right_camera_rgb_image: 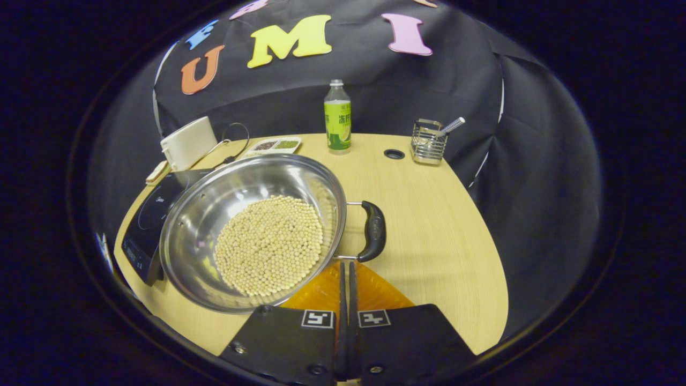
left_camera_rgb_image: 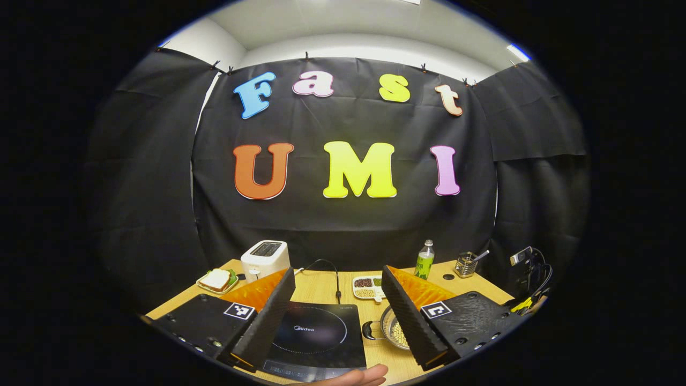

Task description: First push the handle of the pot to place it horizontally, then grasp the pot with both hands and set it on the induction cooktop.

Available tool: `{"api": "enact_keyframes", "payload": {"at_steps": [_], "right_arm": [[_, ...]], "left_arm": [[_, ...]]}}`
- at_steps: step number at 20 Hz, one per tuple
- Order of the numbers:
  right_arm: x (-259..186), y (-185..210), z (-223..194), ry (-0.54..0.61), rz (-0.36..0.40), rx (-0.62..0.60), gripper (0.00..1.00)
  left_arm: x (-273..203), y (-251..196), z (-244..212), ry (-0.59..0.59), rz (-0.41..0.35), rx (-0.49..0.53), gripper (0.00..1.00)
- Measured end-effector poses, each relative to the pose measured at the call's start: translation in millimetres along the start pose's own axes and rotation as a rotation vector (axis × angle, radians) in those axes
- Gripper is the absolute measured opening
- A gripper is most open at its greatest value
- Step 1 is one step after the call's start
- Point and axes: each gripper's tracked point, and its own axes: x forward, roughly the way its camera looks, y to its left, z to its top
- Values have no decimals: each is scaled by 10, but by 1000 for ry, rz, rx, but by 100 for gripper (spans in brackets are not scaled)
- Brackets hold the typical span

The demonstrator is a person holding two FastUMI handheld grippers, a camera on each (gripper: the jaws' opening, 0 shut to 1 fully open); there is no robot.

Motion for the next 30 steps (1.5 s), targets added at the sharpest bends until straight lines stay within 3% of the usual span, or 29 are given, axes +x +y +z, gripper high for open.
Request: {"api": "enact_keyframes", "payload": {"at_steps": [9,10,11,12,15,18,20,30], "right_arm": [[-333,-80,173,-113,-30,-21,4],[-378,-74,204,-127,-25,-18,7],[-422,-58,251,-150,-12,-14,10],[-449,-46,304,-169,-5,-14,20],[-442,-115,406,-206,-25,-13,43],[-359,-122,437,-203,-33,-15,80],[-257,-110,460,-184,-32,3,91],[328,-53,468,-111,-21,32,92]], "left_arm": [[299,-328,-687,191,-58,-10,96],[335,-373,-766,211,-65,-14,87],[357,-424,-844,234,-74,-19,87],[388,-467,-923,257,-82,-25,97],[480,-618,-1181,335,-111,-40,96],[588,-762,-1385,400,-133,-38,96],[652,-824,-1550,448,-140,-43,96],[945,-943,-2237,638,-138,-58,96]]}}
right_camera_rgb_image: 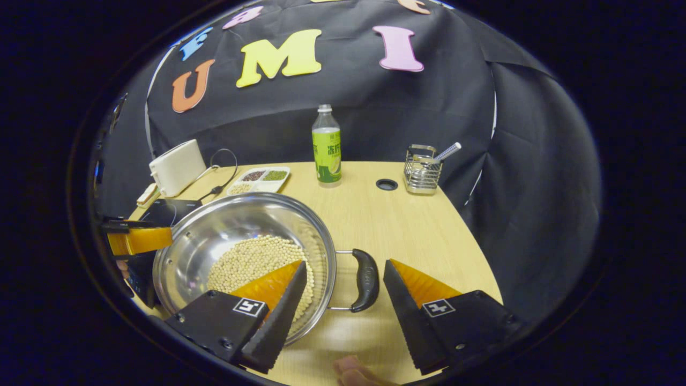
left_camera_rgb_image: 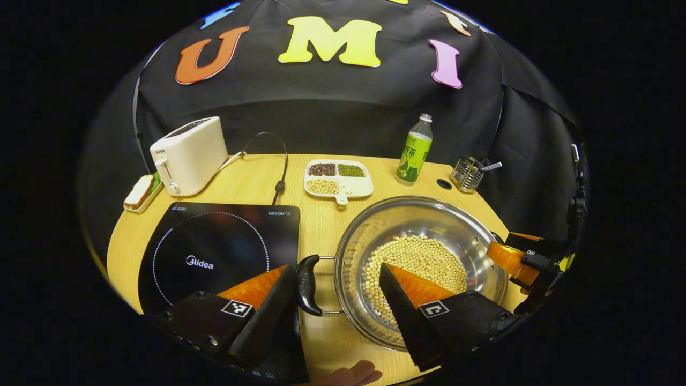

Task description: First push the handle of the pot to place it horizontally, then grasp the pot with both hands and set it on the induction cooktop.

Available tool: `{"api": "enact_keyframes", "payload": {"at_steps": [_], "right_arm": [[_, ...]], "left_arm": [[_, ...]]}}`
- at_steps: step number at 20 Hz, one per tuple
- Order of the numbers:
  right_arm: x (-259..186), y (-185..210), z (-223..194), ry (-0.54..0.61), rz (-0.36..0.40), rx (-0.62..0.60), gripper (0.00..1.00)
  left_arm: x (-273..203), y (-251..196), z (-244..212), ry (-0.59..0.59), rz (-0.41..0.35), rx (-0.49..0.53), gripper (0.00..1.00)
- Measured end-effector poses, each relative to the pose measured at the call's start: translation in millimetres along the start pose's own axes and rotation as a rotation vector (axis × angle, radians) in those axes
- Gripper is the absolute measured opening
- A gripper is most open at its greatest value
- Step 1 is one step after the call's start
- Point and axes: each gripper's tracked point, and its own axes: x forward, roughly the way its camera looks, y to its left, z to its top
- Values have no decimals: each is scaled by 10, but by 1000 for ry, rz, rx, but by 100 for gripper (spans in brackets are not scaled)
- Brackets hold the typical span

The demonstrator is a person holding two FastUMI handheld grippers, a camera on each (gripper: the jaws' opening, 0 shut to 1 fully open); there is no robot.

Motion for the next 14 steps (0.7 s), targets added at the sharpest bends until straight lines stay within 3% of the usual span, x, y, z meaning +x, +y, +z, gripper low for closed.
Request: {"api": "enact_keyframes", "payload": {"at_steps": [8,9,10,12,13,14], "right_arm": [[296,-37,-116,47,0,32,92],[325,-34,-136,54,4,38,92],[346,-30,-147,60,8,41,92],[381,-13,-166,69,15,41,92],[394,-6,-173,72,19,42,91],[407,6,-179,76,23,44,91]], "left_arm": [[213,63,-63,44,6,-50,93],[237,106,-59,38,24,-63,78],[246,134,-66,39,30,-75,71],[216,173,-56,42,30,-87,82],[232,169,-45,37,32,-91,63],[243,174,-58,42,30,-91,62]]}}
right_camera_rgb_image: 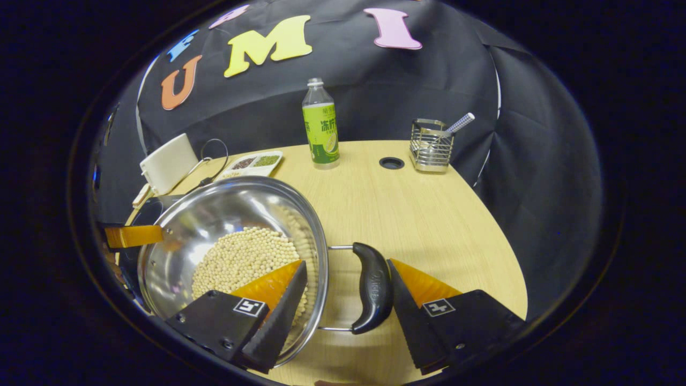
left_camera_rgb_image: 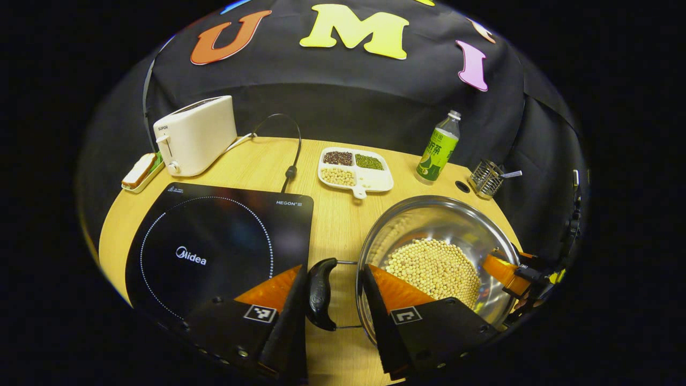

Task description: First push the handle of the pot to place it horizontally, then grasp the pot with both hands and set it on the induction cooktop.

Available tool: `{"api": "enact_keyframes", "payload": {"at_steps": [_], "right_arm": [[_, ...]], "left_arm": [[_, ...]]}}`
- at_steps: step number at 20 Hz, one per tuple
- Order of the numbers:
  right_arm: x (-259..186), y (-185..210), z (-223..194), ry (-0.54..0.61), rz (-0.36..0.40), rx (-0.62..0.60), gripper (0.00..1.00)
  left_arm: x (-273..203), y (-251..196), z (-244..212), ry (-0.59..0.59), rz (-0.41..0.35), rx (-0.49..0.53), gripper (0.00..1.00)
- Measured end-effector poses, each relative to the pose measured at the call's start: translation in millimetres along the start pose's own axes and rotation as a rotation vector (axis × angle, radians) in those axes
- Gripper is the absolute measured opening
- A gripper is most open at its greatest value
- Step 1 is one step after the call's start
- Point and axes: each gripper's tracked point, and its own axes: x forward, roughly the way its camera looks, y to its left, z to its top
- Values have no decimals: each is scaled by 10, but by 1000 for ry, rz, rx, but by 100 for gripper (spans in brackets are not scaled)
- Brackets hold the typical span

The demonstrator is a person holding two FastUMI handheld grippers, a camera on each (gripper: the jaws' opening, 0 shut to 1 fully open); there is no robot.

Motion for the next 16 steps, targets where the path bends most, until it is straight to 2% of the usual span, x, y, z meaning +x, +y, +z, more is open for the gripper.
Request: {"api": "enact_keyframes", "payload": {"at_steps": [2,5,10,11,14,15,16], "right_arm": [[24,7,-28,12,3,4,89],[45,-9,-63,23,-2,13,80],[29,-18,-35,11,1,30,79],[19,-26,-46,12,-1,29,77],[-11,-122,-47,11,0,38,74],[-21,-146,-54,11,1,39,73],[-26,-178,-48,10,0,39,72]], "left_arm": [[-6,5,-12,-8,3,13,62],[19,4,-7,-40,3,64,63],[14,-13,-34,-47,-7,109,62],[5,-18,-37,-48,-10,110,62],[-7,-121,-88,-36,-24,112,57],[-8,-153,-90,-41,-28,116,67],[-9,-184,-96,-40,-30,111,57]]}}
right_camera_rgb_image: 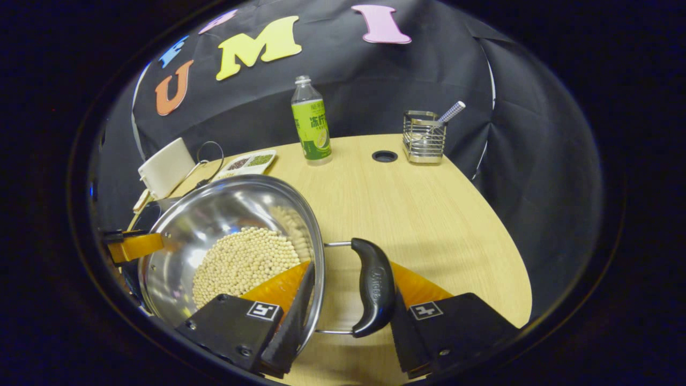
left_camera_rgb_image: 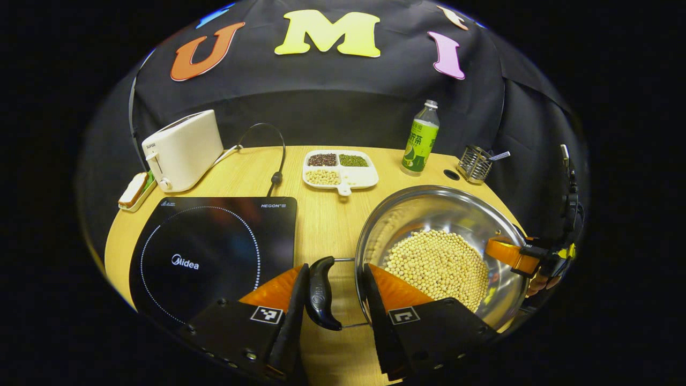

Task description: First push the handle of the pot to place it horizontally, then grasp the pot with both hands and set it on the induction cooktop.

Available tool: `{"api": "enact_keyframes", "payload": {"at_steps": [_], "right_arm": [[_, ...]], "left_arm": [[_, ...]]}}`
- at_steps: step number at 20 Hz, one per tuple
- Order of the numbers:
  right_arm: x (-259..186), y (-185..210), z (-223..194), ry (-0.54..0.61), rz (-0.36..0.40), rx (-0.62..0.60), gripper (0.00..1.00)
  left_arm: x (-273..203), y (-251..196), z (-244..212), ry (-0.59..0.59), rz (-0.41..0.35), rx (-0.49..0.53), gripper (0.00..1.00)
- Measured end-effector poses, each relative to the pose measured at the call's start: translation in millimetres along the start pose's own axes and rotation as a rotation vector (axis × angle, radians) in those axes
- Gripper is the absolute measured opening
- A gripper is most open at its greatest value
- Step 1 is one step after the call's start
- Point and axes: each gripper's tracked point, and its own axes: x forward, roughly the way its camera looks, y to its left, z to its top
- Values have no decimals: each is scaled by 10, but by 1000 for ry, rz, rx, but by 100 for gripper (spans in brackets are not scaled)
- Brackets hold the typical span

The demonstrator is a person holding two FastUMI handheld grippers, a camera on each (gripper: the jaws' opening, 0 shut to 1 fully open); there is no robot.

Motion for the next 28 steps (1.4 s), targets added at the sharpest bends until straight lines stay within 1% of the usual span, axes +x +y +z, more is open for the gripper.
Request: {"api": "enact_keyframes", "payload": {"at_steps": [2,3,4,6,7,8,9,10,11,13,14,15,16,17,22,25,26,27,28], "right_arm": [[9,-27,6,-1,14,9,72],[11,-35,10,-2,22,12,73],[20,-39,18,0,25,14,72],[28,-46,25,-2,26,9,72],[27,-40,24,1,28,12,72],[28,-40,31,-1,28,12,72],[32,-38,30,0,27,8,72],[31,-43,33,1,24,6,71],[25,-39,31,2,23,4,71],[-10,-50,33,8,14,10,69],[-54,-60,32,14,7,15,69],[-120,-65,37,14,1,21,68],[-204,-72,62,6,-3,26,67],[-305,-67,92,-3,-4,30,67],[-792,31,314,-63,-10,40,67],[-1031,152,438,-87,-1,53,68],[-1103,203,477,-92,2,53,66],[-1165,257,498,-95,5,55,67],[-1220,319,529,-97,11,57,66]], "left_arm": [[0,-22,-19,12,-7,-31,57],[1,-23,-17,17,-8,-45,67],[-1,-28,-3,15,-4,-57,67],[2,-40,-10,17,4,-39,46],[-6,-30,-19,16,6,-30,57],[-2,-29,-19,15,4,-37,59],[2,-44,-31,19,-1,-44,48],[6,-41,-17,20,-7,-46,69],[-7,-52,-19,26,-11,-45,57],[-18,-66,-31,39,-8,-26,64],[-36,-68,-55,51,-8,-26,54],[-72,-87,-87,65,-14,-33,54],[-124,-106,-66,62,-25,-48,63],[-196,-125,-30,53,-33,-52,54],[-598,-116,259,-23,-53,-40,54],[-853,-74,416,-64,-70,-43,53],[-938,-45,467,-77,-78,-46,53],[-1006,-3,513,-89,-85,-51,54],[-1084,47,534,-96,-89,-57,54]]}}
